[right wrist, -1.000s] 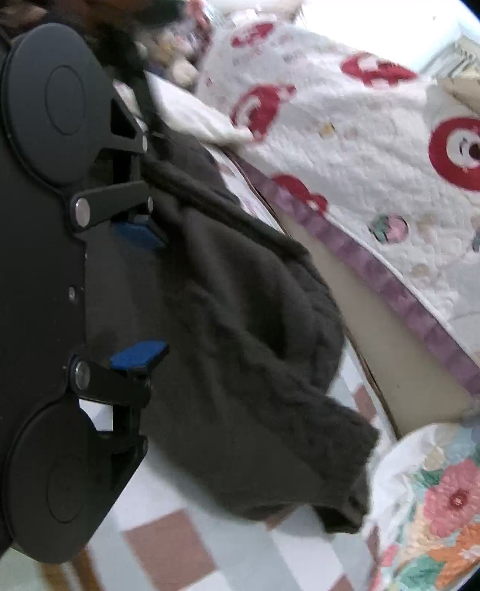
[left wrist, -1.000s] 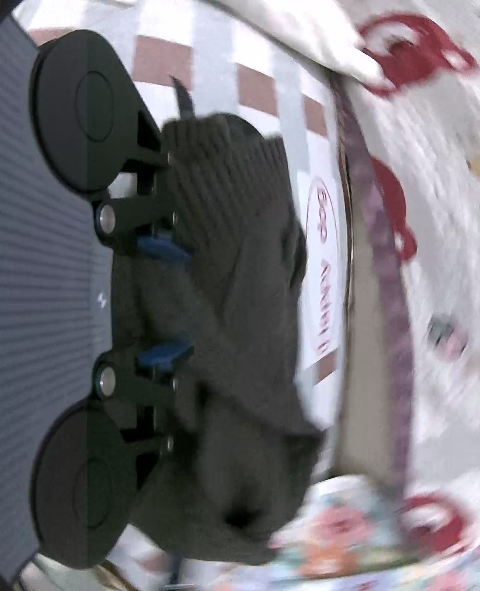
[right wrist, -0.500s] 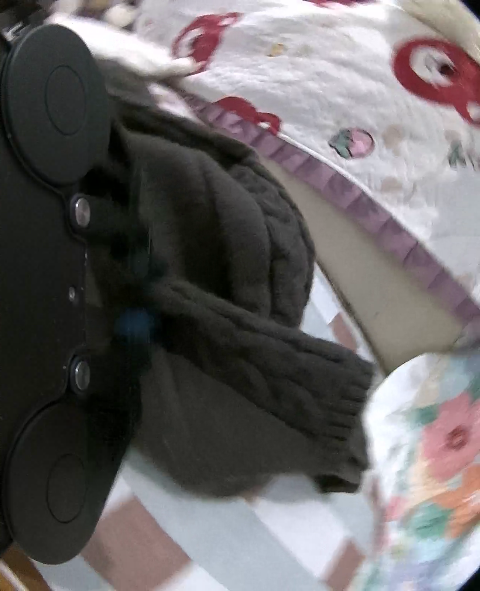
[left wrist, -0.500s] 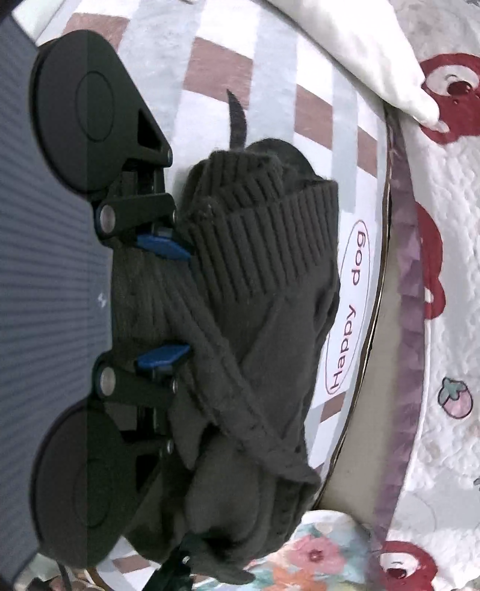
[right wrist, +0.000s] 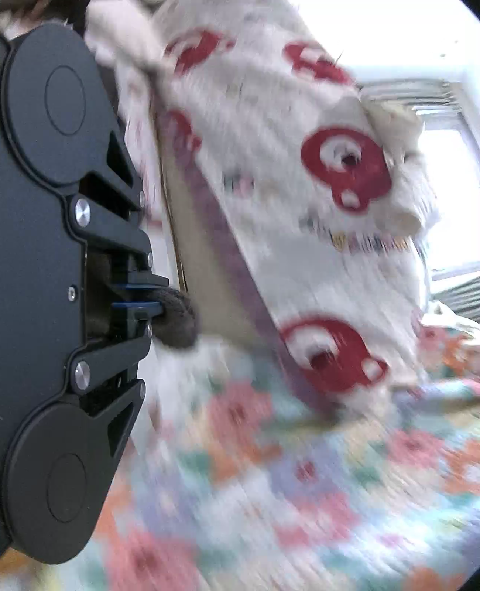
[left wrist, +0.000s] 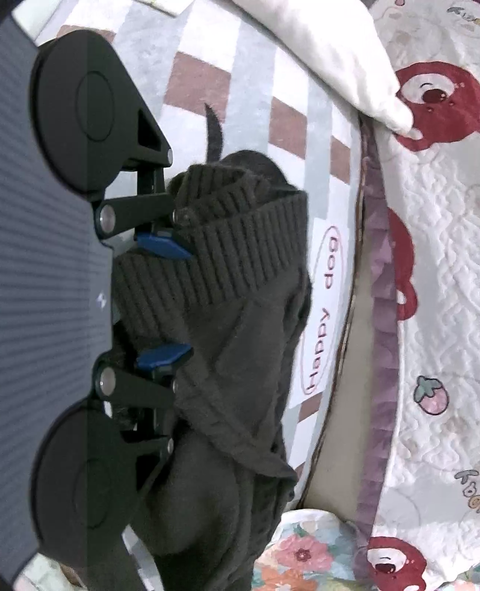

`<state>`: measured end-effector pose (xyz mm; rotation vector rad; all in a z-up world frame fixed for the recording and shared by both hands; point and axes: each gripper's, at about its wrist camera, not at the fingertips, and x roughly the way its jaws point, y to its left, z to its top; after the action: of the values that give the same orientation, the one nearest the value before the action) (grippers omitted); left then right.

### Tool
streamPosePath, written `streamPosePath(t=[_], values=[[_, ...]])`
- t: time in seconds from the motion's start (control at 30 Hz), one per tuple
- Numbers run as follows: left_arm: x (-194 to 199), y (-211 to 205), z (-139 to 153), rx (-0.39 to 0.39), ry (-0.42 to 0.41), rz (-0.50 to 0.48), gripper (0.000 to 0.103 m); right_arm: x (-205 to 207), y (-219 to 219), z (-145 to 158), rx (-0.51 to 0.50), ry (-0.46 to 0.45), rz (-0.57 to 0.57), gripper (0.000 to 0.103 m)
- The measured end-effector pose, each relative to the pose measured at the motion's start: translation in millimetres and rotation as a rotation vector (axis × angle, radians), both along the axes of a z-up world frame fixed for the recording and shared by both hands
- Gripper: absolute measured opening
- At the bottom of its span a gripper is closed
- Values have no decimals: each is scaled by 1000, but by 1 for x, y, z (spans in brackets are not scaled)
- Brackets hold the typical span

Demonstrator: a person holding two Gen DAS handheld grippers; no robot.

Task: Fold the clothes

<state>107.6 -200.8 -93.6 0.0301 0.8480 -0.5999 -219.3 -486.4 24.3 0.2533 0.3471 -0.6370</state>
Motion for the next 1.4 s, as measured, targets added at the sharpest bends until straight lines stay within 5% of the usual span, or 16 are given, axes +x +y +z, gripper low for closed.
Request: streamPosePath(t=[0.1,0.23,0.37,0.43,0.57,0.67,0.77,0.9,1.0,1.07,1.1,1.27,1.4], values=[[-2,-5,-3,17,9,-36,50,-25,-32,-4,-67,132,-143,7],[-13,-19,-2,66,-29,-124,50,-30,-81,-48,-27,358,-306,9],[-38,-43,4,155,-143,-265,59,-38,-77,-65,40,293,-287,24],[-45,-54,2,208,-171,-307,60,-40,-67,-70,87,209,-210,44],[-30,-65,-11,296,-139,-323,61,-21,-38,-83,97,194,-22,45],[-22,-72,-15,396,-188,-362,66,-2,-20,-90,49,221,81,52],[-29,-79,-20,427,-189,-472,84,18,-3,-97,-57,283,186,54],[-48,-88,-34,507,-297,-572,85,40,13,-108,-190,372,313,54],[-51,-85,-35,512,-350,-535,61,51,7,-115,-151,384,340,54],[-47,-77,-29,470,-348,-499,23,54,4,-117,-172,408,356,54],[-45,-72,-26,448,-340,-476,18,56,3,-118,-182,419,364,54],[-27,-51,-18,364,-317,-313,18,73,3,-129,-285,501,378,63],[-25,-56,-28,391,-324,-317,23,93,-8,-158,-224,626,422,66]])
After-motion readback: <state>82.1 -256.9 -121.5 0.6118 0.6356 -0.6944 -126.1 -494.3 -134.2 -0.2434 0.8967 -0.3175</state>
